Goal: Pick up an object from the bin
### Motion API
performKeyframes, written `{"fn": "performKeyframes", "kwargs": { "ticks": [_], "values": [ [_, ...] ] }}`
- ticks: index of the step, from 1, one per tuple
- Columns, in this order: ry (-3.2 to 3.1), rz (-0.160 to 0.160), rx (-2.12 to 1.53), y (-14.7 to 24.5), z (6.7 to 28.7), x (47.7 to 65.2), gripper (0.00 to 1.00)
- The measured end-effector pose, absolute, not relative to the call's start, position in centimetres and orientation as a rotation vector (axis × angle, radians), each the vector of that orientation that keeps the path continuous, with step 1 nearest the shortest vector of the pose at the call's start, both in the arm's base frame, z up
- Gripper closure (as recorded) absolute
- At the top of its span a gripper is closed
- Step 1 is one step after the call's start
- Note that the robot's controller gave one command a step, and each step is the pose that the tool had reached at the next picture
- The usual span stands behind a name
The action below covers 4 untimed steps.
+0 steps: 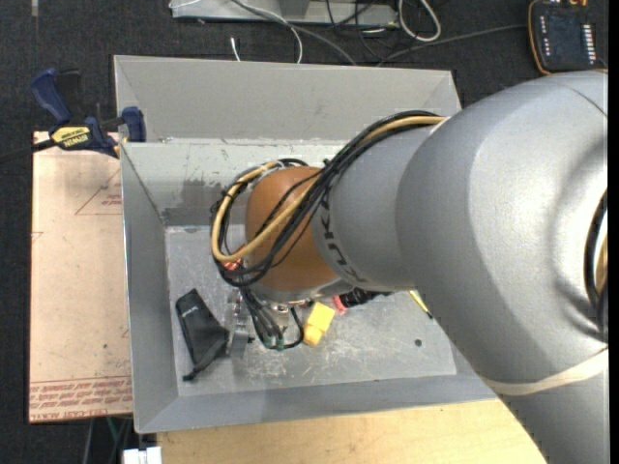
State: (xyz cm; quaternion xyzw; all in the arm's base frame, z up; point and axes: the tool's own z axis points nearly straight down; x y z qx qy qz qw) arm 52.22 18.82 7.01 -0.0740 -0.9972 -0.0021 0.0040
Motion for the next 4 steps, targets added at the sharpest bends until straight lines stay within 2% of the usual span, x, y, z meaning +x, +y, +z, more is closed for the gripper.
{"fn": "performKeyframes", "kwargs": {
  "ticks": [3, 4],
  "values": [
    [-3.125, -0.007, -0.231, 18.8, 7.2, 52.3, 1.00],
    [-3.123, -0.007, -0.231, 18.8, 9.1, 52.2, 1.00]
  ]
}}
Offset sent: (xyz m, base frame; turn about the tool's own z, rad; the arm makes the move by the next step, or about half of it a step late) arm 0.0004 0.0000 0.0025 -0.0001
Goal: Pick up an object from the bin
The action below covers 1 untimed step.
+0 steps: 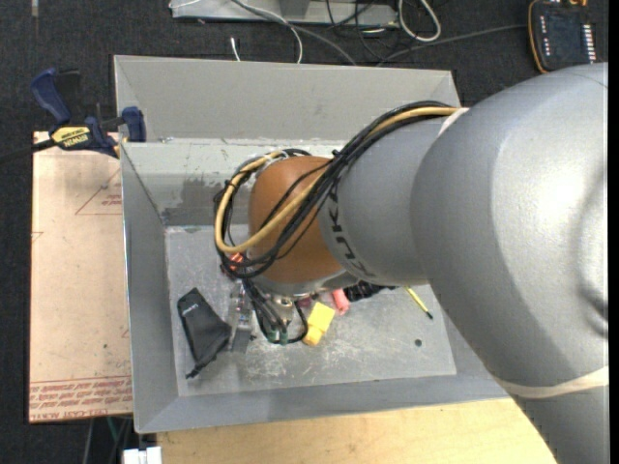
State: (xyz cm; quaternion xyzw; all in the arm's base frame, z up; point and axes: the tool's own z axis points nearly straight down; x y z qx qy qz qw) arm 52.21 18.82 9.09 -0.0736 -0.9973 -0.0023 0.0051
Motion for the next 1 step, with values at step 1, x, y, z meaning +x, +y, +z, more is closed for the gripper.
{"fn": "performKeyframes", "kwargs": {
  "ticks": [1],
  "values": [
    [-3.120, -0.006, -0.228, 18.80, 11.62, 52.12, 1.00]
  ]
}}
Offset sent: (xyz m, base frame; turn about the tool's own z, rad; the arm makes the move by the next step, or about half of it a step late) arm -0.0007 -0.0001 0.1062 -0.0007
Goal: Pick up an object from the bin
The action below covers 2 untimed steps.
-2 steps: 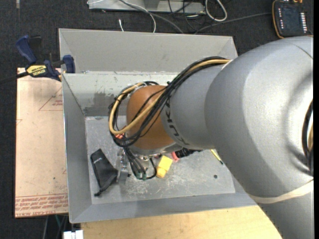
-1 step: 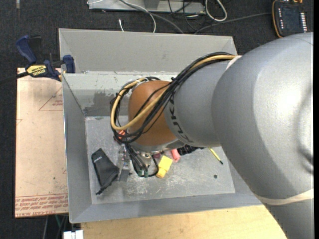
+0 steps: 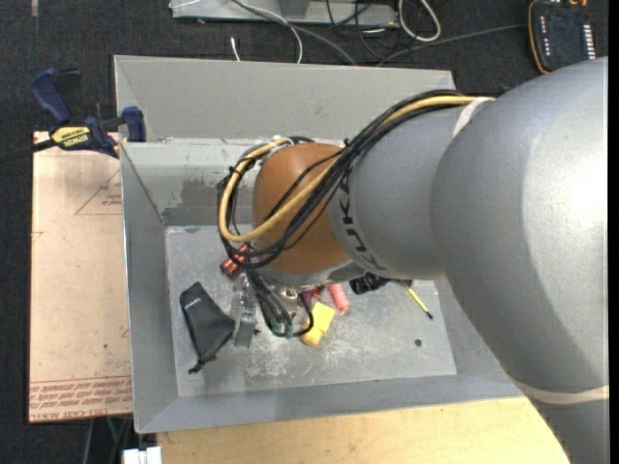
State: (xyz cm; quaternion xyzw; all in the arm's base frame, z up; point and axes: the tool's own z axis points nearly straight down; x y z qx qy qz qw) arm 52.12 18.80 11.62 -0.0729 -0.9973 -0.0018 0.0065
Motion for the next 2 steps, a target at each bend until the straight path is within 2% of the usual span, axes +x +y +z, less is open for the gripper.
{"fn": "performKeyframes", "kwargs": {
  "ticks": [2],
  "values": [
    [-3.122, -0.008, -0.225, 18.9, 18.0, 52.2, 1.00]
  ]
}}
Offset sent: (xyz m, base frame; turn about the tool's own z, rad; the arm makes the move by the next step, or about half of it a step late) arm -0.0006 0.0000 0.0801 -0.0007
